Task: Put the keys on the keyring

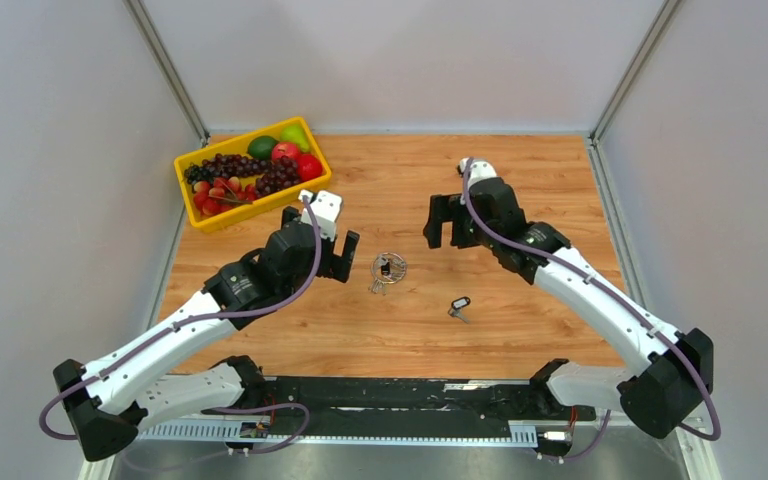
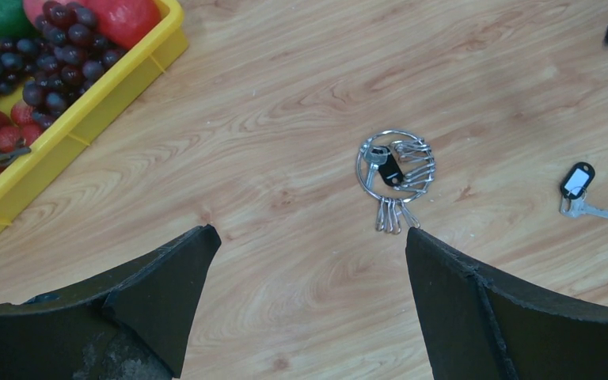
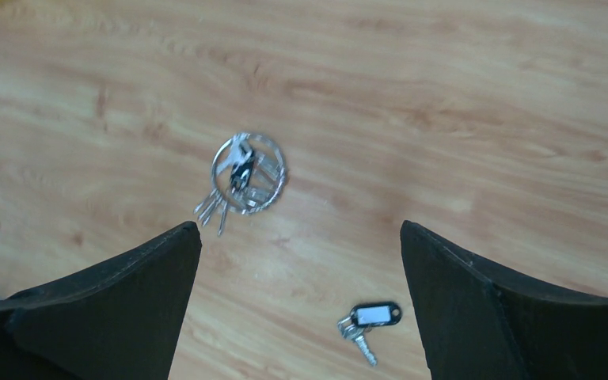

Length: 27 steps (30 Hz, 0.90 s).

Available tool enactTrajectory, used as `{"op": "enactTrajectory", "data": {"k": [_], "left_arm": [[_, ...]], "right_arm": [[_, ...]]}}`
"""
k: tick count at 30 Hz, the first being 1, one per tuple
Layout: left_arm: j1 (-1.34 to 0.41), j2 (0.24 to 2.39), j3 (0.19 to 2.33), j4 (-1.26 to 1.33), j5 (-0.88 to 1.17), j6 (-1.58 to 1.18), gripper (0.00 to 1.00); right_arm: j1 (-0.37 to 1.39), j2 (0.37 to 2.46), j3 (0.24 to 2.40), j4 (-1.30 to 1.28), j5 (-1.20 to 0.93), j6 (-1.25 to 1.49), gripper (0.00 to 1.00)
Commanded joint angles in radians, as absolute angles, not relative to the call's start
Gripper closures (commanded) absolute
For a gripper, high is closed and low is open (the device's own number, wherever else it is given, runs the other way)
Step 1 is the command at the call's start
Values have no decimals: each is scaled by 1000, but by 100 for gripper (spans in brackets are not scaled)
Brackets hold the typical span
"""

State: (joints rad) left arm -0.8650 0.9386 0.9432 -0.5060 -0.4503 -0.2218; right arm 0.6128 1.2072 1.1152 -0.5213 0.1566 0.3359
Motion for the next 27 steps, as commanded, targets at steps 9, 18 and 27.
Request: {"op": "enactTrajectory", "data": {"k": [9, 18, 27], "left_arm": [[-865, 831, 933, -492, -403, -210, 0], [-864, 824, 885, -469, -457, -206, 0], [-862, 799, 868, -478, -442, -213, 0]], "right_arm": [[713, 1282, 915, -299, -132, 449, 12], [767, 1339, 802, -144, -73, 603, 23], [840, 1503, 818, -83, -6, 687, 32]]}}
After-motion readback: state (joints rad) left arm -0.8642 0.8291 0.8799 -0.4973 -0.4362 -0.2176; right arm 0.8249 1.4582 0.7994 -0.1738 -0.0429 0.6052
